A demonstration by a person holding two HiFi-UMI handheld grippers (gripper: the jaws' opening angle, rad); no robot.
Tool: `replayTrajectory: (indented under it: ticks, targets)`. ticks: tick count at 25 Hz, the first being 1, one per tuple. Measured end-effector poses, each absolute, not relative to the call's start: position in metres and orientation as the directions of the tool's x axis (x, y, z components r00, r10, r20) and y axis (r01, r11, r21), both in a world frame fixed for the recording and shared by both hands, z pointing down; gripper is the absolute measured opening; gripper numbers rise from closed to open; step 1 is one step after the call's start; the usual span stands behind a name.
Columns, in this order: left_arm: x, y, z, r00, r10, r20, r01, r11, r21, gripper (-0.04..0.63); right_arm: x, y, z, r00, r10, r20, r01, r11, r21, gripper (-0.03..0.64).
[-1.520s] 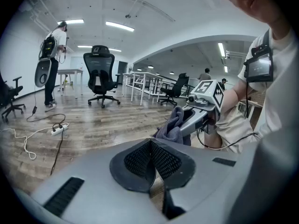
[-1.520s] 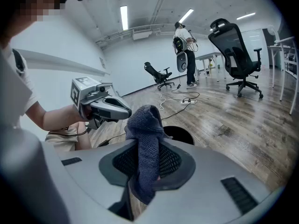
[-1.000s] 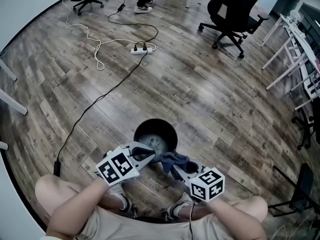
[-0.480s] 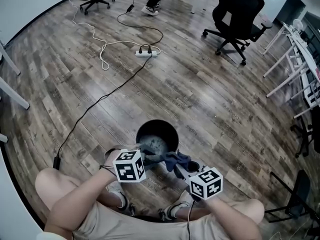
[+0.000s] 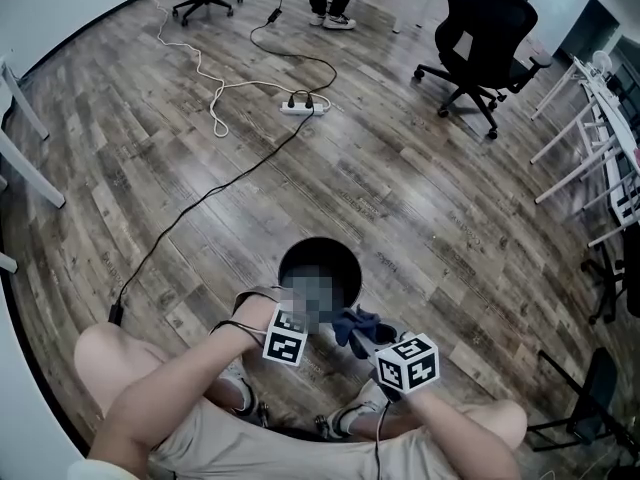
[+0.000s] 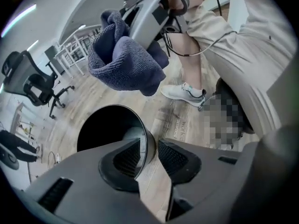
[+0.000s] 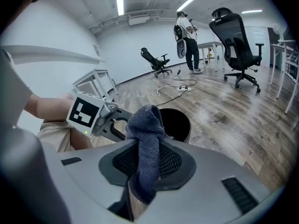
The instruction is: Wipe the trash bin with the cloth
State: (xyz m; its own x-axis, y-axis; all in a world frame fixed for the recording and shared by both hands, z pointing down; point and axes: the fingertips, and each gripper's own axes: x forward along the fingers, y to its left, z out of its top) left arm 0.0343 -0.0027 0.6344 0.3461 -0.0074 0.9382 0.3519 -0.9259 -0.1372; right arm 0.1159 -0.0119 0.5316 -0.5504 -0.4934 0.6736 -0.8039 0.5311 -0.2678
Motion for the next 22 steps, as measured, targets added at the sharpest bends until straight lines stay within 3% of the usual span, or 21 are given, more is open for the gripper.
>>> replayTrajectory:
  ticks: [4,11,22]
  targets:
    - [0.03,-0.008,0.656,0.334,-0.043,0.941,0.408,-0.894,-0.186,0.114,0.117,-0.006,0.545,-0.536,-0.478,0.696,-0.805,0.538,-0.25,0.083]
    - [-0.001,-0.034,0.687,0.183,-0.157,0.97,0.46,-0.859,-0.226,0.114,0.115,0.002,0.566,-0.508,-0.458,0.73,-0.796,0.573,-0.195,0.083]
    - [0.004,-0.038,0.702,0.266,-0.145,0.953,0.446,-0.858,-0.255,0.114,0.098,0.012,0.613,-0.477,-0.434,0.764,-0.744,0.662,-0.088,0.083]
